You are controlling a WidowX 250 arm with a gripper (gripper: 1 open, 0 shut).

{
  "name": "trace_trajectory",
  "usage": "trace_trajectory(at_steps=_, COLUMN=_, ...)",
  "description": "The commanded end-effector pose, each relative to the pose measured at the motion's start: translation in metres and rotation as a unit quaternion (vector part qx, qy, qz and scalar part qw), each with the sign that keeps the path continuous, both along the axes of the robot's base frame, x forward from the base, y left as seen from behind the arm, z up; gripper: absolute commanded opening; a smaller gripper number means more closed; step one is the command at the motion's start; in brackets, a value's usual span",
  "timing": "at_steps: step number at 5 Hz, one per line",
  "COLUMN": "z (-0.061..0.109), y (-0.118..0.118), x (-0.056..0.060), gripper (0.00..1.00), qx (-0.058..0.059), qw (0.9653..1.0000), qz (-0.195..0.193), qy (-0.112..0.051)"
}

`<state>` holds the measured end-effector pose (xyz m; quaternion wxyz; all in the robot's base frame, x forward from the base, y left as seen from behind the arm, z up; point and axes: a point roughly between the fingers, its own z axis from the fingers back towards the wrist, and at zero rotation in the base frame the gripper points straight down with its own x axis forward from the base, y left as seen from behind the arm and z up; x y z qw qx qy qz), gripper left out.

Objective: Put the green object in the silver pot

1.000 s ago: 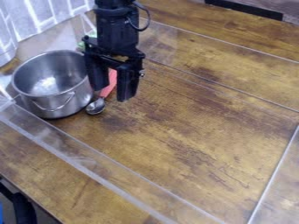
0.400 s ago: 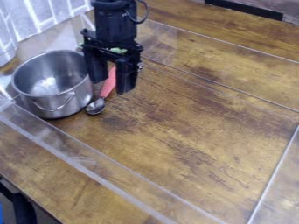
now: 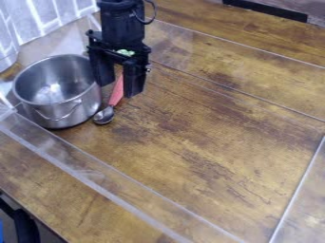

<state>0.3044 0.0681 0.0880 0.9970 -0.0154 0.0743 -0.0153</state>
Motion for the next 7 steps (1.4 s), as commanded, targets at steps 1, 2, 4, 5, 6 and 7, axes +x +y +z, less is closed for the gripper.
trace_trajectory(at_steps=1, z=0.008, y=0.007, x=0.006, gripper=1.0, qx=0.006, qw=0.9997, qz=0.008, qy=-0.021)
trace_trajectory(at_steps=2, z=0.002, y=0.007, x=0.005, gripper=1.0, qx=0.006, qw=0.9998, qz=0.01, qy=-0.016)
trace_trajectory(at_steps=4, z=-0.013, y=0.008, x=0.003, gripper=1.0, qx=0.006, qw=0.9999, qz=0.014, qy=0.0)
trace_trajectory(at_steps=5, z=-0.019, y=0.009, x=0.003, gripper=1.0, qx=0.005, qw=0.9998, qz=0.016, qy=0.007)
trace_trajectory(at_steps=6, z=-0.024, y=0.009, x=0.003, gripper=1.0, qx=0.006, qw=0.9998, qz=0.018, qy=0.011)
trace_trajectory(at_steps=7, z=-0.029, y=0.009, x=0.003, gripper=0.0, qx=0.006, qw=0.9997, qz=0.02, qy=0.013)
